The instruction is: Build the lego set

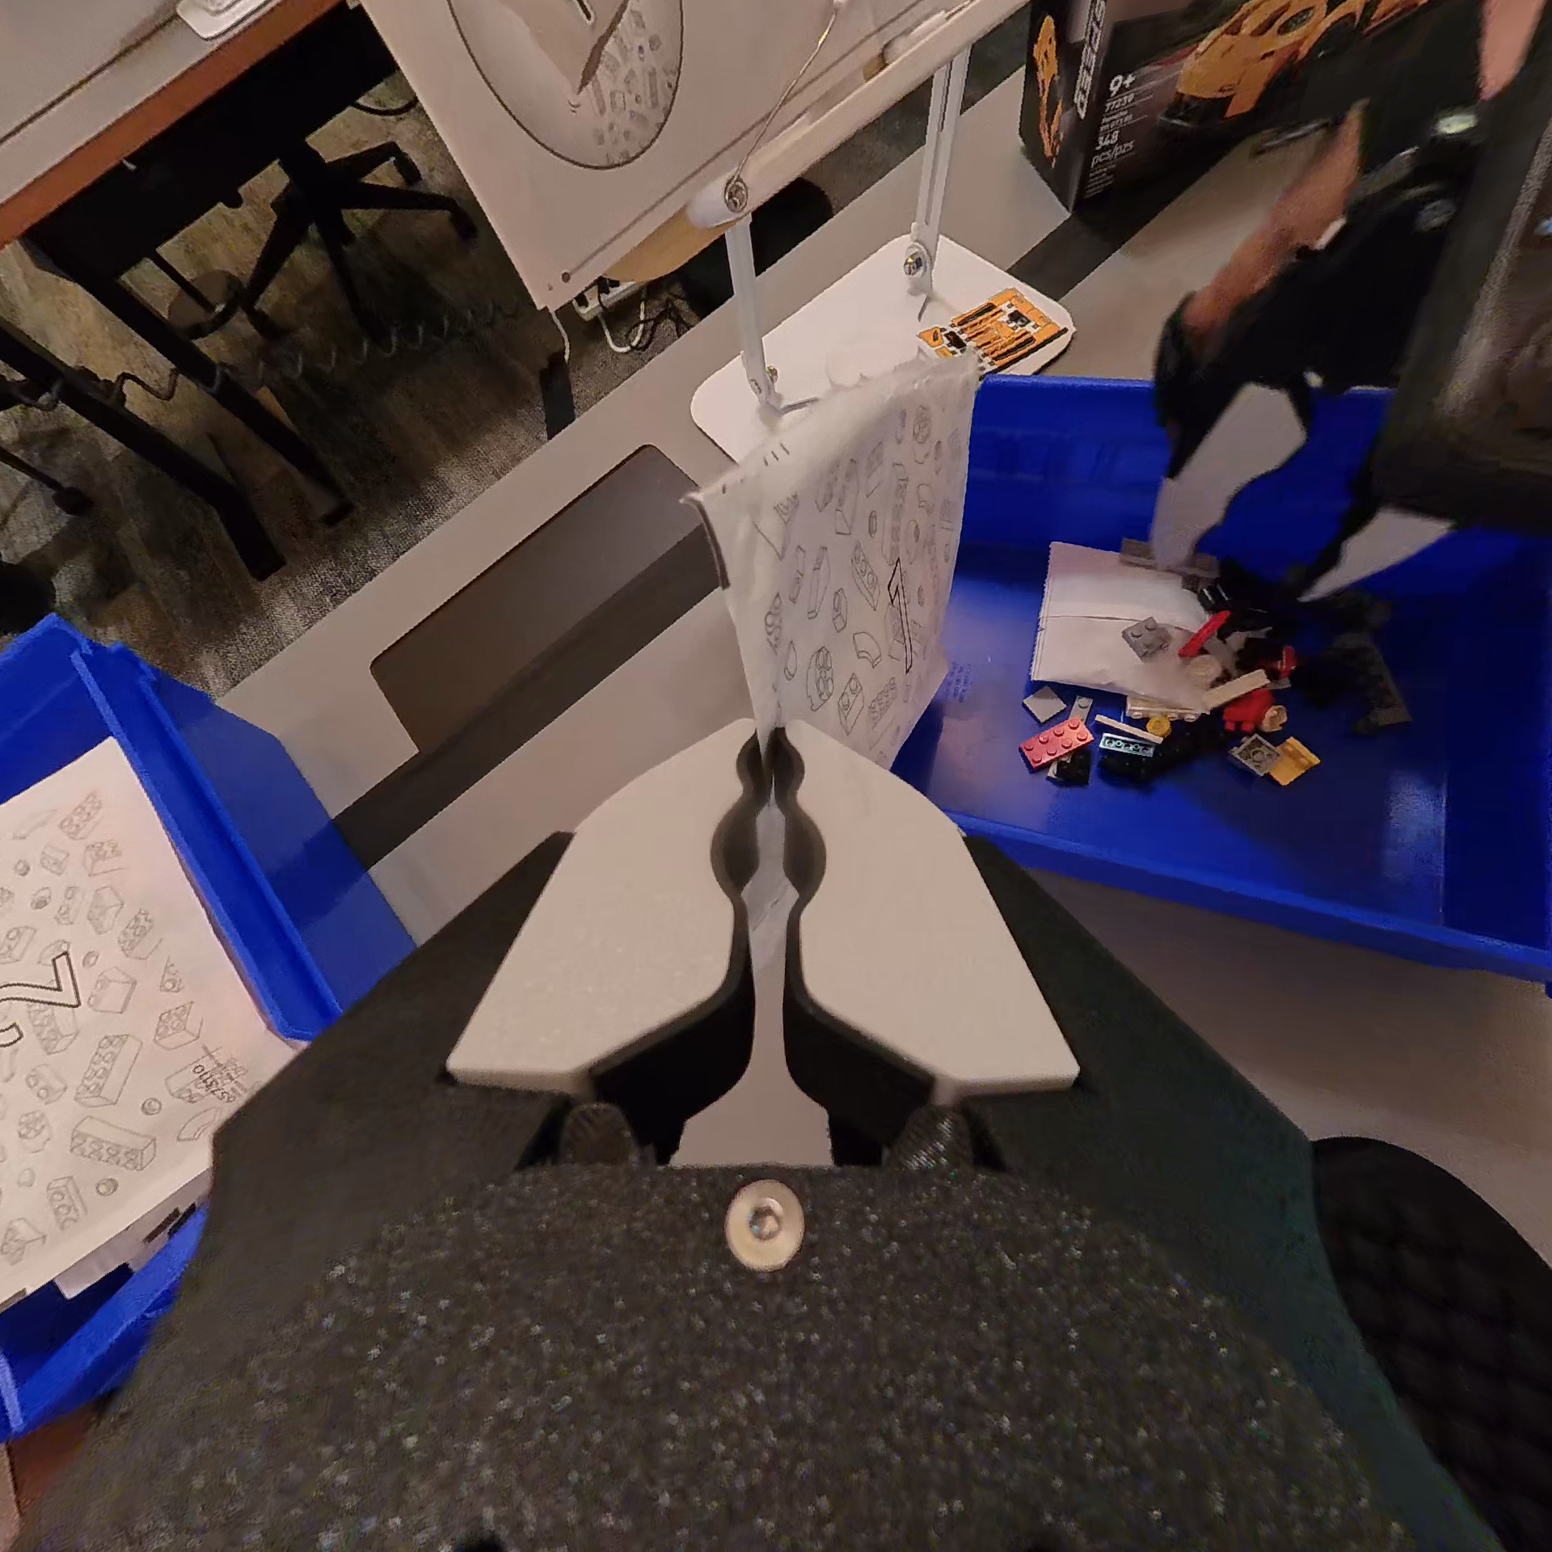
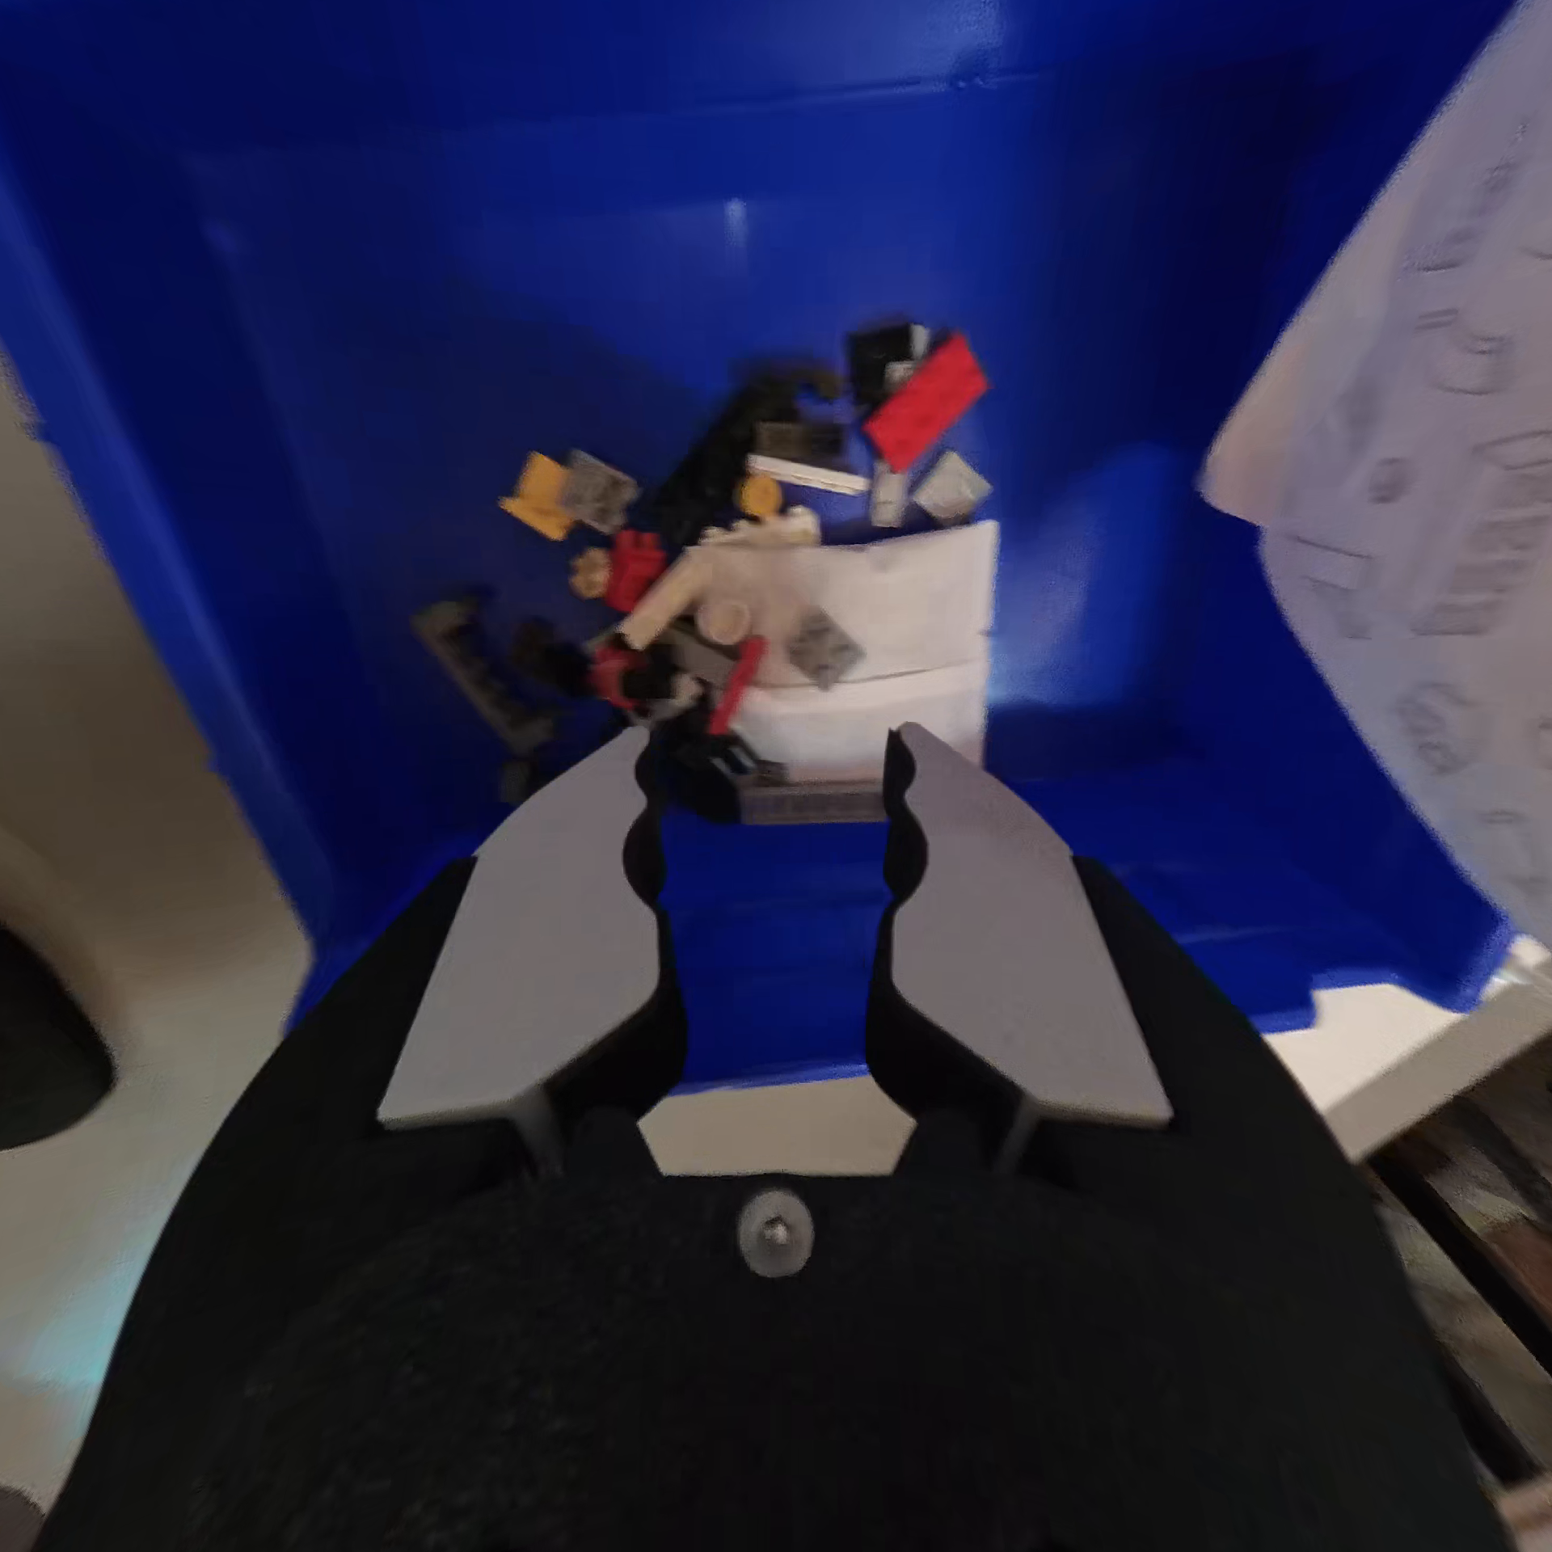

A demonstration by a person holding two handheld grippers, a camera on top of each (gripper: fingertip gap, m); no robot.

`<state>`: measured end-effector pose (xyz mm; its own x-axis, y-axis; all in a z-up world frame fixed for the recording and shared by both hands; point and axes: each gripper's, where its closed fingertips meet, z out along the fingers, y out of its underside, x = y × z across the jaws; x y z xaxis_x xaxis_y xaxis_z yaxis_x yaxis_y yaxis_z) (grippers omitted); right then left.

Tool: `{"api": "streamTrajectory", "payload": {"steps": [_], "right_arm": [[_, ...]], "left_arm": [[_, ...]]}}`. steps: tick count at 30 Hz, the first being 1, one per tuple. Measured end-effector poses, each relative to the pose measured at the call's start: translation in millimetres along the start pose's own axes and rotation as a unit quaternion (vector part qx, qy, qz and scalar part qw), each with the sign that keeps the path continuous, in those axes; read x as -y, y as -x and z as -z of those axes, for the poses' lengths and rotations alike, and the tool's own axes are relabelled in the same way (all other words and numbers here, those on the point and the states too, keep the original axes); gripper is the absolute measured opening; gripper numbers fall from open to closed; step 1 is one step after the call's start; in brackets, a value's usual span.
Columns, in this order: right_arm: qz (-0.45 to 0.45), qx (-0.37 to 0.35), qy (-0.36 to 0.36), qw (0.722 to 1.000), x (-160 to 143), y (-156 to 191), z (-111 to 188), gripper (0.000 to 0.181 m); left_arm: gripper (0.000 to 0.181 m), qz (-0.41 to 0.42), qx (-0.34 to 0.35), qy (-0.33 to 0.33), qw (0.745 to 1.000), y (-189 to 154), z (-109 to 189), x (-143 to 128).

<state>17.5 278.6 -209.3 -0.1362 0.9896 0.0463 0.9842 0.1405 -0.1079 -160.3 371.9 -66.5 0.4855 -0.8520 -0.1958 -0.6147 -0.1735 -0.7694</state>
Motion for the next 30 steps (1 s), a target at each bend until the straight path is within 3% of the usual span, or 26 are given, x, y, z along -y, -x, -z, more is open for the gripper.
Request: {"api": "streamTrajectory", "payload": {"steps": [6, 13, 16, 18, 21, 30], "right_arm": [[0.044, 0.007, 0.101, 0.994, -13.8, -45.7, -35.4, 0.05], [0.041, 0.118, 0.156, 0.98, -15.7, -33.8, -56.5, 0.052], [0.048, 0.149, 0.172, 0.972, -16.8, -23.4, -58.0, 0.043], [0.059, 0.154, 0.166, 0.972, -14.5, -16.3, -53.7, 0.023], [0.069, 0.136, 0.135, 0.979, -7.7, -5.0, -38.4, 0.012], [0.098, 0.021, 0.07, 0.993, -1.0, 46.4, 12.8, 0.006]], "left_arm": [[0.0, 0.018, 0.002, 0.008, 1.0, 3.7, 2.7, -7.4], [0.0, 0.026, -0.002, 0.003, 1.0, 9.0, 5.9, -16.5], [0.0, 0.032, -0.002, 0.001, 0.999, 11.7, 5.4, -20.3], [0.0, 0.037, -0.004, -0.001, 0.999, 12.5, 5.3, -21.9], [0.0, 0.037, -0.005, -0.003, 0.999, 11.2, 5.8, -22.5], [0.0, 0.026, -0.008, -0.004, 1.0, 0.5, 5.6, -16.1]]}}
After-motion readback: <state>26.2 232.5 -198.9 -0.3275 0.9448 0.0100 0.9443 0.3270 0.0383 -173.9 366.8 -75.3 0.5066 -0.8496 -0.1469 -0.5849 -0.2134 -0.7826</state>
